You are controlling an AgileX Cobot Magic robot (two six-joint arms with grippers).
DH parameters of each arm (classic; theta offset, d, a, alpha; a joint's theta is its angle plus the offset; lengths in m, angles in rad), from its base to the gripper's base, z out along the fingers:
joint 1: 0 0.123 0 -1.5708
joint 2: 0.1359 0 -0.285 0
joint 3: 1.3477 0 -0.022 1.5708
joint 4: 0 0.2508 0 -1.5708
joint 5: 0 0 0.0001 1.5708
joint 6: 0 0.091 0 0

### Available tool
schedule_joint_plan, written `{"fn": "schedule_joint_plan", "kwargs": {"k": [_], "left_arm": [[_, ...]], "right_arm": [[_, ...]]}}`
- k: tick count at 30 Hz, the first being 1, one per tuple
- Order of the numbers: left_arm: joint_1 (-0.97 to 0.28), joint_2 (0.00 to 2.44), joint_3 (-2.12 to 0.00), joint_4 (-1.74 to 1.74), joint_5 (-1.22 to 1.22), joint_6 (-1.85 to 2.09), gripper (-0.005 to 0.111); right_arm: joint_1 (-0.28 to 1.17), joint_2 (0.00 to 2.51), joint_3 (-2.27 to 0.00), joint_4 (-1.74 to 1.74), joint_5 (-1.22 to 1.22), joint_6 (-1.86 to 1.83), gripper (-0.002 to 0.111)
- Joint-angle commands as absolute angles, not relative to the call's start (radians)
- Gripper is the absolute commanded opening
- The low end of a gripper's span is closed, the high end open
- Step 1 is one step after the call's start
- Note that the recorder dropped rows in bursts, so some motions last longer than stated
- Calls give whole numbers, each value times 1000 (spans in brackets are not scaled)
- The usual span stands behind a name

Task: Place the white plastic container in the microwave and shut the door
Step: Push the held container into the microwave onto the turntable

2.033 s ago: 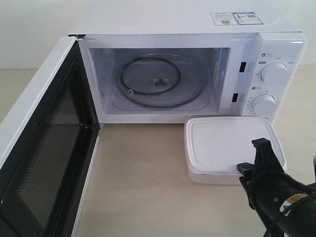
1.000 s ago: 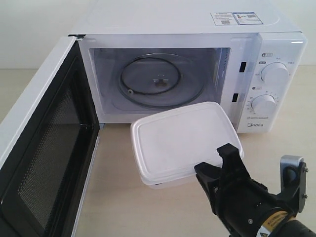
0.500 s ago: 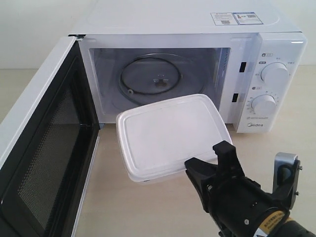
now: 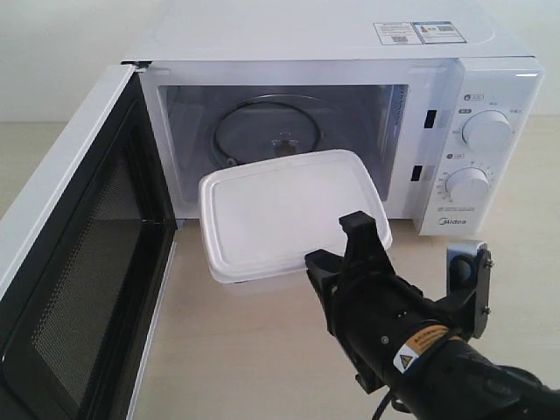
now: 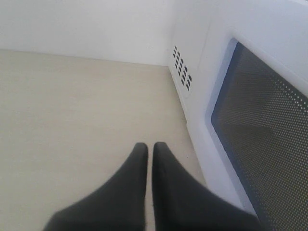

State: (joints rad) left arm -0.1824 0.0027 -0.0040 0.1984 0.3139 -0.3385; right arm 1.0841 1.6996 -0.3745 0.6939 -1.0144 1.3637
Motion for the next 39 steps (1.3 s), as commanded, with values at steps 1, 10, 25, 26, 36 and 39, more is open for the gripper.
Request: {"fn": "schedule_joint_plan", "kwargs": {"k": [1, 10, 25, 26, 36, 39], "left_arm": [[-179, 0, 0, 190, 314, -348, 4], [-179, 0, 0, 190, 314, -348, 4], [-179, 0, 0, 190, 314, -348, 4], [-179, 0, 0, 190, 314, -348, 4], [-179, 0, 0, 190, 314, -348, 4], [-179, 0, 0, 190, 314, -348, 4]], "right_arm": [[1030, 1698, -407, 649, -1011, 1330, 0], [919, 1698, -499, 577, -885, 1247, 0], [786, 1722, -668, 540, -721, 1227, 0], [786, 1732, -678, 544, -721, 1227, 0], [774, 1858, -809, 535, -721, 1260, 0], [746, 1859, -820, 524, -721, 1267, 0]]}}
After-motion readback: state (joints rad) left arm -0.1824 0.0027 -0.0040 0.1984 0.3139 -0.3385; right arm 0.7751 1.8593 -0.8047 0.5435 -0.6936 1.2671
